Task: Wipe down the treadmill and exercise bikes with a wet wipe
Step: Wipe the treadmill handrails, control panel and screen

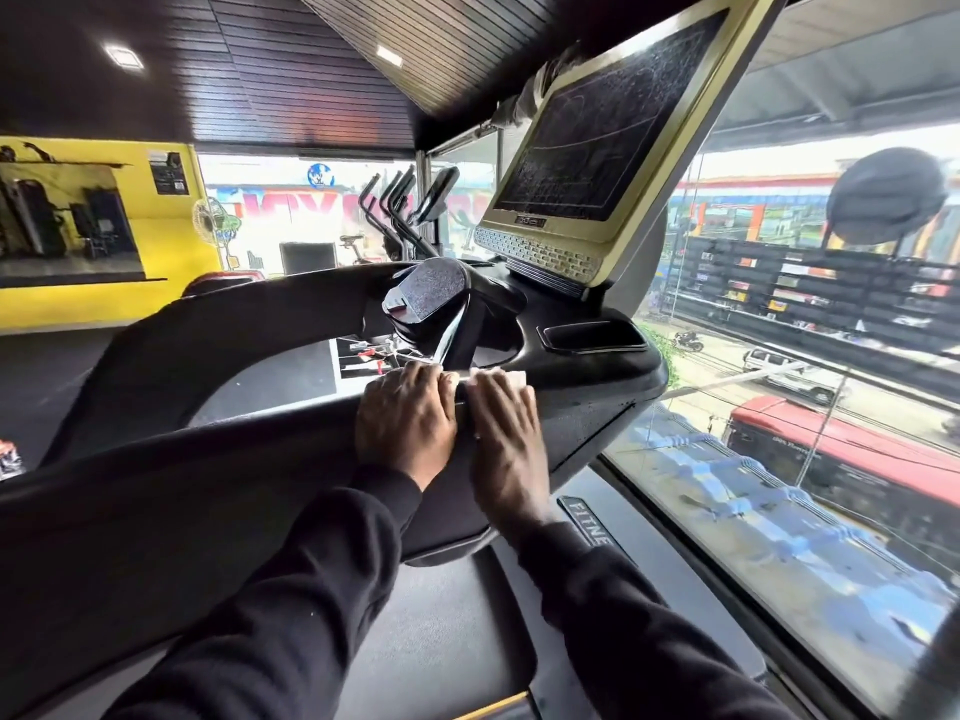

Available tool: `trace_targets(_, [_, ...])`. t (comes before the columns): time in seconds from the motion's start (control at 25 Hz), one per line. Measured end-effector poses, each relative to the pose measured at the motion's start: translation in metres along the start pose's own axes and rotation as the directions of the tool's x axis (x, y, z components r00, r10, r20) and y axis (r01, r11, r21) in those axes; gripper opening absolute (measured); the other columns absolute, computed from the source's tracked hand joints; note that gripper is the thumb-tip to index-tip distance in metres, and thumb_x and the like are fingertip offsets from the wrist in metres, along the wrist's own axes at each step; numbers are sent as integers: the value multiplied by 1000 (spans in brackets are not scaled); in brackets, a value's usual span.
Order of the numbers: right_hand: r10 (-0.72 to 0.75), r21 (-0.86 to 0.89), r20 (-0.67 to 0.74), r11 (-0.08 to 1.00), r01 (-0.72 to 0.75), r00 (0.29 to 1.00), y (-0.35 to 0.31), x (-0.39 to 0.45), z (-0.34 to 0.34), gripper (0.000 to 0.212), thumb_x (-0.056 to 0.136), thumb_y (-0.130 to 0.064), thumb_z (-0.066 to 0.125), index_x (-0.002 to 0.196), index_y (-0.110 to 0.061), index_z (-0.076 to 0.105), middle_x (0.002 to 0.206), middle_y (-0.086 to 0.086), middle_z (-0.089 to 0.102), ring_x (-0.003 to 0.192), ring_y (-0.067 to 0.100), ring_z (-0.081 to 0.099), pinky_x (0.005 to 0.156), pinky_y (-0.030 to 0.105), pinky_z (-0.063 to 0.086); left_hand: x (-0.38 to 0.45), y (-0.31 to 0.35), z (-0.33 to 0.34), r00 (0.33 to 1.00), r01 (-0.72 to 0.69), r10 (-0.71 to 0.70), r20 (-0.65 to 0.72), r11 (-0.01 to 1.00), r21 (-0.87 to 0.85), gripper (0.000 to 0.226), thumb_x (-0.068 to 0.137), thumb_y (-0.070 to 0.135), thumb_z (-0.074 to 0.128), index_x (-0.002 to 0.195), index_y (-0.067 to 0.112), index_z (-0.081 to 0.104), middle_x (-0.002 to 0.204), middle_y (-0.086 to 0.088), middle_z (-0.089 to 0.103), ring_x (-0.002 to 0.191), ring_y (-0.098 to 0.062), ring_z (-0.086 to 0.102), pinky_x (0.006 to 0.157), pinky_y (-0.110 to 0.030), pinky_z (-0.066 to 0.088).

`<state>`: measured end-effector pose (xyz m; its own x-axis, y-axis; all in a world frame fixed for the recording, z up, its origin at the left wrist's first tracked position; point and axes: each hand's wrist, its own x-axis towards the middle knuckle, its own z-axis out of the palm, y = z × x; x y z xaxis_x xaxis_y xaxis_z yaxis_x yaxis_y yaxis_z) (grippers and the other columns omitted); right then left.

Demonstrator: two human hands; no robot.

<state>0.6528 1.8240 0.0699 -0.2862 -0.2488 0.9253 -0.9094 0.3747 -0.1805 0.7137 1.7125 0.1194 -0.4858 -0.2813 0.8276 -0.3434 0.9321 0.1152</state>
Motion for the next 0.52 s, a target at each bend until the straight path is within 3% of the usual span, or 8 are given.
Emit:
trace_targets(0.16, [-107,16,70,994,107,992,21,-8,-8,50,91,-6,37,139,-5,50,148,11,45,143,25,34,119,44,19,-2,0,-1,1000,-11,11,-21,1000,-8,38,98,37,33,90,20,66,90,-1,68,82,-30,64,75,-41,44])
trace_targets(0.32, [57,-71,-50,996,-60,997,75,-10,-26,52,90,-9,35,140,-3,49,149,10,43,143,26,32,115,54,24,0,-1,-1,999,-19,19,-39,1000,10,38,99,38,33,88,22,65,87,0,67,79,-28,63,74,-41,42])
trace_targets(0.44, [221,-97,-134,967,-235,966,56,1,-16,53,86,-7,33,135,-1,53,143,13,50,139,28,37,113,56,26,1,0,1,999,-10,11,-53,1000,27,36,99,37,35,88,21,65,85,-2,67,77,-29,63,72,-41,43])
trace_targets(0.52, [150,-62,-73,986,-155,986,21,5,-2,51,87,-9,36,133,1,55,140,16,52,137,29,40,115,53,26,-1,1,3,998,-18,20,-66,999,28,32,98,35,38,95,19,66,85,-4,67,77,-31,63,72,-41,43])
